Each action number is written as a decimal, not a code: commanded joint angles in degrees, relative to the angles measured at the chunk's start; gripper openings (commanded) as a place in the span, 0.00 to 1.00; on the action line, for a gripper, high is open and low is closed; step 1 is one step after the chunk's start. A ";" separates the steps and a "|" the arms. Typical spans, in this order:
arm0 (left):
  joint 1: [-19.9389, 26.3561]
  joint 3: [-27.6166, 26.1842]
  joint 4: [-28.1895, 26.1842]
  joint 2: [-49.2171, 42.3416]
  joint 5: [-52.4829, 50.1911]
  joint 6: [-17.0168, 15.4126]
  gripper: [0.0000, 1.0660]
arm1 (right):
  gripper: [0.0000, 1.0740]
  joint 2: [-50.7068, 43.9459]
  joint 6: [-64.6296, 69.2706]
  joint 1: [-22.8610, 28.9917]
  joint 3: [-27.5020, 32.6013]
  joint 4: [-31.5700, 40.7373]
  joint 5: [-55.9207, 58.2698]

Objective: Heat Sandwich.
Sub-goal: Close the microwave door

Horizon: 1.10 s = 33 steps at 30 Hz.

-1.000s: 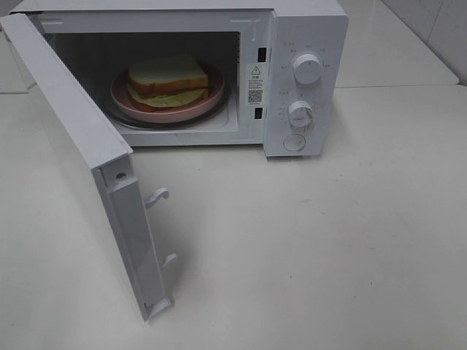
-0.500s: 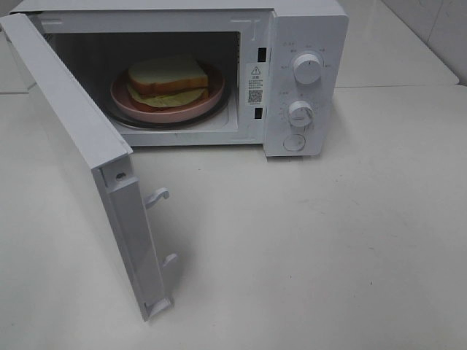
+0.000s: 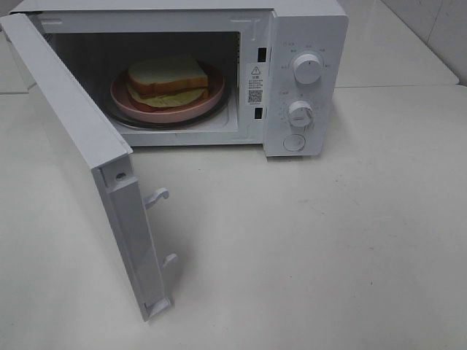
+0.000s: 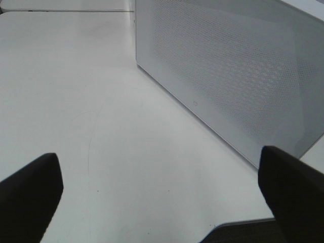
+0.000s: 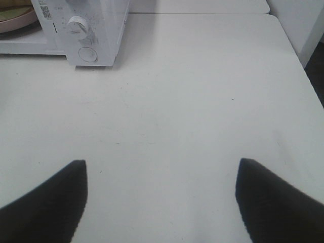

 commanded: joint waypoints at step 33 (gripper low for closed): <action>-0.34 3.38 0.74 23.55 -31.51 0.11 0.40 | 0.71 -1.55 0.06 -0.40 0.00 0.11 -0.92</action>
